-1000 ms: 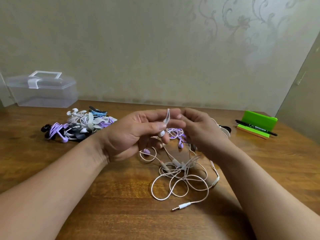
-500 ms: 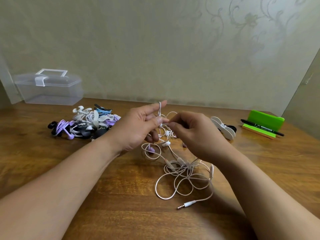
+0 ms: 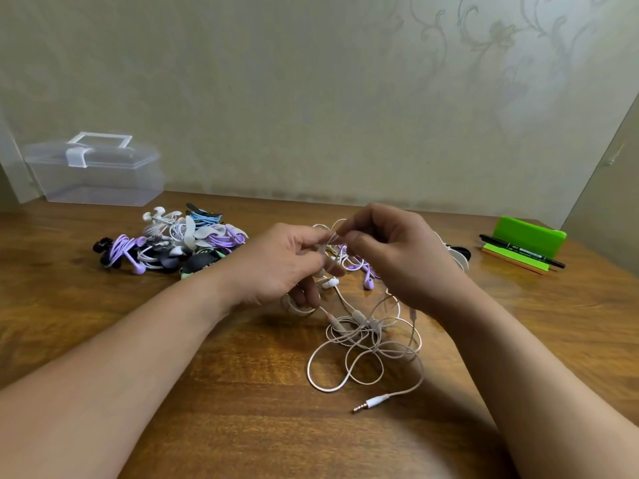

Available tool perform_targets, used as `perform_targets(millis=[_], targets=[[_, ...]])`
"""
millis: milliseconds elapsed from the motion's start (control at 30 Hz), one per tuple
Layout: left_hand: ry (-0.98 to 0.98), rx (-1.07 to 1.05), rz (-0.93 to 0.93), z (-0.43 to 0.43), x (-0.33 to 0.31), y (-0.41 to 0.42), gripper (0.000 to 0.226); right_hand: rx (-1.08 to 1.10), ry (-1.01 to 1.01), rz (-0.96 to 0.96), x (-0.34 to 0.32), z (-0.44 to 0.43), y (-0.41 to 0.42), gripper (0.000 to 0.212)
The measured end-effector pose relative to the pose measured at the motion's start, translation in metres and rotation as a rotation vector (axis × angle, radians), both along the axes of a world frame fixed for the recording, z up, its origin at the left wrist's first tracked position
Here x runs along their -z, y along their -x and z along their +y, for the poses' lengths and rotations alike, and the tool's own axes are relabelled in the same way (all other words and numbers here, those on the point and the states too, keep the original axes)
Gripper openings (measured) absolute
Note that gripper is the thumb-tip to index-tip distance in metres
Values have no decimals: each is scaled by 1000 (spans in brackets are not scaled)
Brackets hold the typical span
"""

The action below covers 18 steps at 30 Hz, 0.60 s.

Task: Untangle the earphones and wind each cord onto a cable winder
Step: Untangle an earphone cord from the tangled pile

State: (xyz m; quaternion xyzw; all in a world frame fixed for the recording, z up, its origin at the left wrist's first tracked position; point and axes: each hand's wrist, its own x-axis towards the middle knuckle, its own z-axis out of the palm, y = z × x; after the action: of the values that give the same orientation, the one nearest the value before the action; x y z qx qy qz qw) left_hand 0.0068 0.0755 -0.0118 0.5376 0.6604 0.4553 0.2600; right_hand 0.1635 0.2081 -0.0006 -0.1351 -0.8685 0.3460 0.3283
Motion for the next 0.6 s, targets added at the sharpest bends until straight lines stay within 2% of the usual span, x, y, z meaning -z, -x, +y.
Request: perform_targets(millis=[167,267,367,500,600], targets=[[-30,11,-22,0,-1,2,46,-9,29,51,0,1,0,13],[25,41,56,-2,0,1,47,-17,54,89,-1,0,0,13],[81,128,122,-4,-3,-4,39,-13,67,126,-1,6,-1,15],[122,281,-20,-12,-13,-6,43,-51,128,171,-4,12,-4,9],[109,437,-160,-19,-20,-6,50,-96,296,184,-2,17,-4,8]])
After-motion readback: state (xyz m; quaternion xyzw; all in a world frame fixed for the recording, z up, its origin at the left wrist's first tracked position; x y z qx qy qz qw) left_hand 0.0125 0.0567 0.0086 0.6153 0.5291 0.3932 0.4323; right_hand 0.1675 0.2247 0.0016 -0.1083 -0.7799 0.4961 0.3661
